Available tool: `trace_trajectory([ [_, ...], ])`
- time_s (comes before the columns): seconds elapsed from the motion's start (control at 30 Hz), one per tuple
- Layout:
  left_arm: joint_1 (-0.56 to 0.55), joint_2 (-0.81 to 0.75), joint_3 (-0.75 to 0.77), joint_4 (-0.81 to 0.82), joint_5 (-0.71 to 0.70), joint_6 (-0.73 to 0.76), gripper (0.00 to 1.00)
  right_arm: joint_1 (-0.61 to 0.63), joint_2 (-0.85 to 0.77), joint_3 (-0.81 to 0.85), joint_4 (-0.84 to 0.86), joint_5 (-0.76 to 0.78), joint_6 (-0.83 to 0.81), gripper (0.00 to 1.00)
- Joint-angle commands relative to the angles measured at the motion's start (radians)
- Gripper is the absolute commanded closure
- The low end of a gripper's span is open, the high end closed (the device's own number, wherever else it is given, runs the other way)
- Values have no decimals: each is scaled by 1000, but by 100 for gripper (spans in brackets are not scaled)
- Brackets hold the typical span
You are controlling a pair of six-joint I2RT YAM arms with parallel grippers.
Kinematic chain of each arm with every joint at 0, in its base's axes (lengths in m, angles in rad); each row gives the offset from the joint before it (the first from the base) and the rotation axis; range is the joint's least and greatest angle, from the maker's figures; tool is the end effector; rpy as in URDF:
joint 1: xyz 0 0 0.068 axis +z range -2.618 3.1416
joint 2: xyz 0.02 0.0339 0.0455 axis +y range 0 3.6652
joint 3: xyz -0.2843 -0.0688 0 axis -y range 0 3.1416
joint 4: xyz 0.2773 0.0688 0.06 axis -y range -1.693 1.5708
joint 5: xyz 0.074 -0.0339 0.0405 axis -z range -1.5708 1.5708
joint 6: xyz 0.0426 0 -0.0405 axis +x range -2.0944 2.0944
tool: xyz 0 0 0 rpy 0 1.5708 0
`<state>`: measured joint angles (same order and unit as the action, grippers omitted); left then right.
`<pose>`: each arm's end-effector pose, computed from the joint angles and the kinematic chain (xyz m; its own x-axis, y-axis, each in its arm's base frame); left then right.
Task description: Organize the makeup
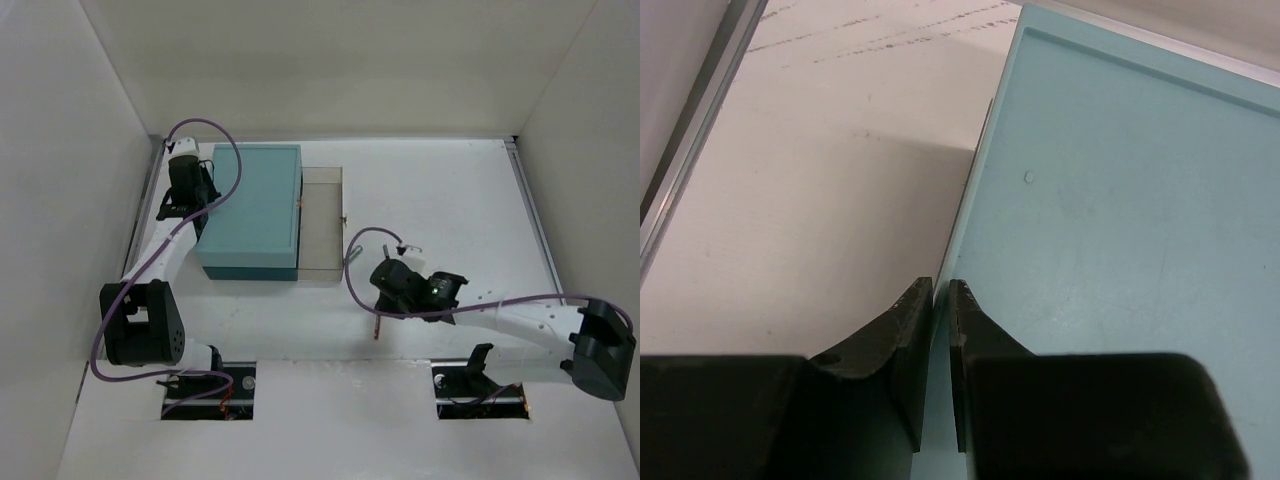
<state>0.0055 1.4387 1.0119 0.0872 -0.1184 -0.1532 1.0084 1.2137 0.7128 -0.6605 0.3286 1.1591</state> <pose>0.3694 0.0071 0.2964 -0.3114 -0.1532 -0.9378 -0.1663 0.9805 -0.1050 0.1386 0.1942 0.1945 -0.8668 0.2516 -0.4306 0.1553 0.9567 0.2463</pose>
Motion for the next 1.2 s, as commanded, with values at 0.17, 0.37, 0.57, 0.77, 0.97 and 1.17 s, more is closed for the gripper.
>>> trace_trajectory([
  [0.17,-35,29,-58,-221,88,-5,91,-107,64,290,378,-32,-415,99],
  [0.37,-35,29,-58,-219,88,-5,91,-201,412,592,496,-117,-542,98],
  [0.57,-23,26,-56,-219,91,-5,91,-216,717,864,426,-126,-561,96],
  [0.77,-15,22,-55,-218,92,-5,91,-215,856,975,340,-66,-546,89],
  [0.97,-12,19,-55,-218,92,-5,91,-215,903,976,326,-65,-519,71],
  [1.17,-12,17,-56,-218,92,-5,91,-215,856,972,329,-66,-536,41],
])
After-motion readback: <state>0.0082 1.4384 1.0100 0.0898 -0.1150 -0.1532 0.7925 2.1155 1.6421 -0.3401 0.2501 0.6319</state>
